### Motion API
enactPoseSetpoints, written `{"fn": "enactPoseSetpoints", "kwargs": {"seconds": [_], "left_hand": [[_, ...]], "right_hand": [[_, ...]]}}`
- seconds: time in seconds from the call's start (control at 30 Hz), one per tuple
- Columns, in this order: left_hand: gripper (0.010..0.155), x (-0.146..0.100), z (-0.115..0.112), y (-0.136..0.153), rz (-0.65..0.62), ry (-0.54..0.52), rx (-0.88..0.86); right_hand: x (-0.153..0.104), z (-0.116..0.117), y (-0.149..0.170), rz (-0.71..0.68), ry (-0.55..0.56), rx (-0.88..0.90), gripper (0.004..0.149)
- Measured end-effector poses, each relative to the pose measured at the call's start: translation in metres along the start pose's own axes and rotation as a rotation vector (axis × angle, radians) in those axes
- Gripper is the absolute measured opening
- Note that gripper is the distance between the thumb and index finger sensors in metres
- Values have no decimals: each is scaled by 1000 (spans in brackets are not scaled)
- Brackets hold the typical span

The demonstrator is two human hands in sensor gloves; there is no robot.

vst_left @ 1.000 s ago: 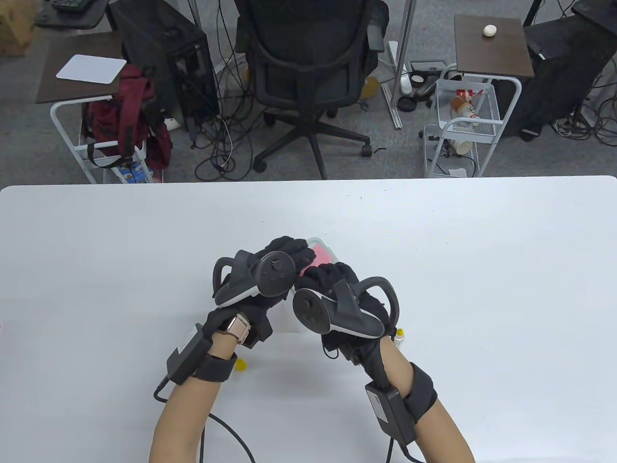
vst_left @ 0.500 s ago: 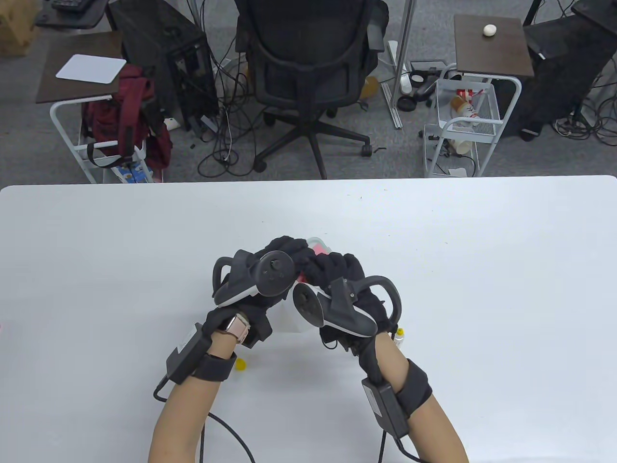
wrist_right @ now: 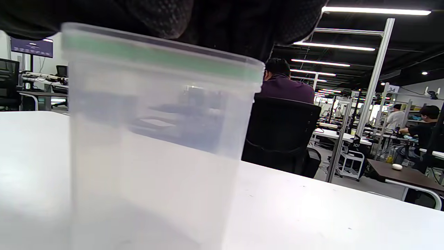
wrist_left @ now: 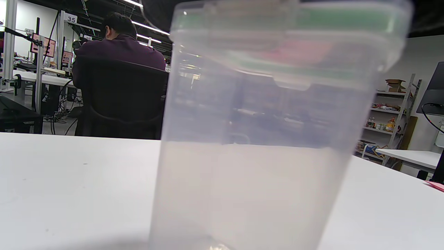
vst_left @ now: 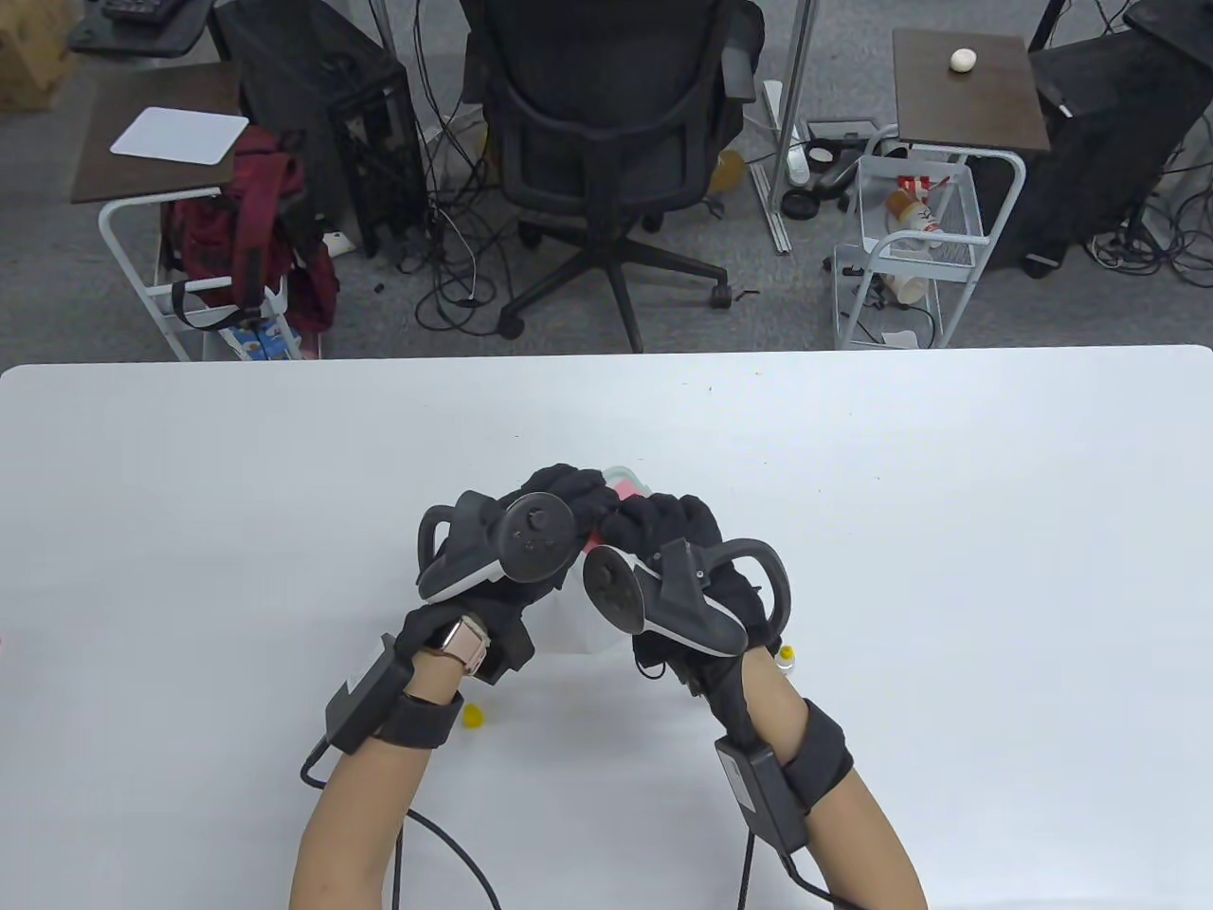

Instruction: Squeeze liquid glue on card and attach to container

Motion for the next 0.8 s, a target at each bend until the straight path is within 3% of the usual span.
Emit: {"fn": "enactPoseSetpoints", "kwargs": {"seconds": [0.17,0.37,0.5,0.6,0.8], "left_hand": [[45,0,0,0,-1,1,1],[45,0,-1,1,-2,1,-12],[44,0,-1,1,-1,1,-11],[45,0,-1,1,-1,0,-8],[44,0,-1,1,0,2,-11]], "right_hand": [[-5,-1,-7,-32,-17,-60,40],[-19,-7,-18,-160,-15,14,39],[-11,-5,-8,-96,-19,80,36],[-1,1,-1,24,-12,-84,38],[-4,2,-5,-13,-3,-79,41]]}}
Point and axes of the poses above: the tracker on the back of each hand, its own y axis roughly to the little-finger side, its own x axis roughly from the wrist to the fingertips, z = x × y, the point moved 3 cm from there along x, roughly from the wrist to the fingertips, and after that the axes turned 5 degrees about z, right-handed, at the moved point
